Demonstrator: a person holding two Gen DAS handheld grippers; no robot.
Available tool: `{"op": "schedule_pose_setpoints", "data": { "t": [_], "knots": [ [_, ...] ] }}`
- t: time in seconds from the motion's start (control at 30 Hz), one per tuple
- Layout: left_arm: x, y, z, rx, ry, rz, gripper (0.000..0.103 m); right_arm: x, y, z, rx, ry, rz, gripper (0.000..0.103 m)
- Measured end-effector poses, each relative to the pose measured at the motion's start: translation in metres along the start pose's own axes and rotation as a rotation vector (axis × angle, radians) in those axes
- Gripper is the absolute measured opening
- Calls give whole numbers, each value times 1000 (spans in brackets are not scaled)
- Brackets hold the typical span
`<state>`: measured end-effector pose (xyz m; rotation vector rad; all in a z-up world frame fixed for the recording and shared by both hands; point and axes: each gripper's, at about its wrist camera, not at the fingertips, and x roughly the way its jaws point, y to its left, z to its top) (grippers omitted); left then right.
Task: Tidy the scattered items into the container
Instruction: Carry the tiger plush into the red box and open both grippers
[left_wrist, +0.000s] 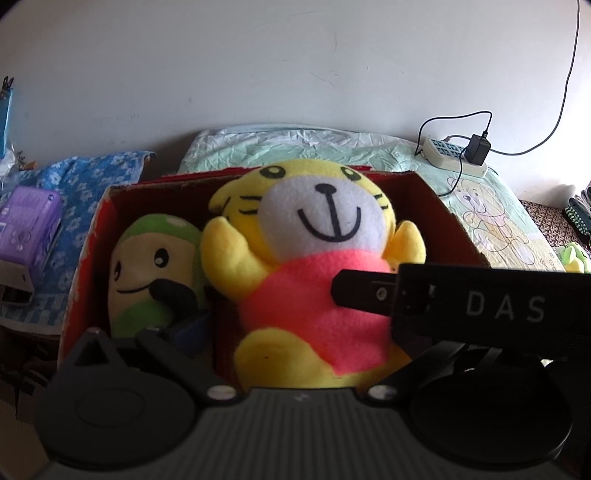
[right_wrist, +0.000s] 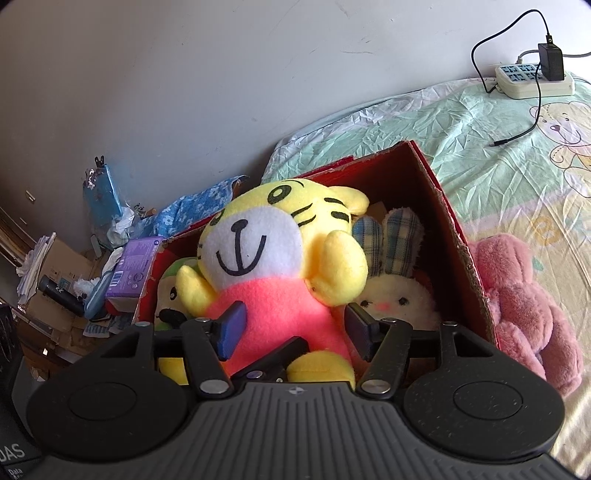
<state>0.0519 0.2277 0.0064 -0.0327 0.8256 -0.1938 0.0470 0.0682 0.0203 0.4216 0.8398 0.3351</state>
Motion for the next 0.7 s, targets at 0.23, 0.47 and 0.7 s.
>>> {"op": "schedule_pose_setpoints", "data": {
  "t": [0.23, 0.47, 0.7],
  "knots": [
    [-8, 1, -2, 15, -12, 11, 103, -7, -3, -3, 16, -23, -19, 62],
    [-12, 4, -4, 11, 2, 16, 103, -8, 2, -8, -7, -30, -43, 62],
    [-15, 4, -7, 7, 14, 21, 103, -6, 7, -12, -25, -37, -57, 62]
  ]
}}
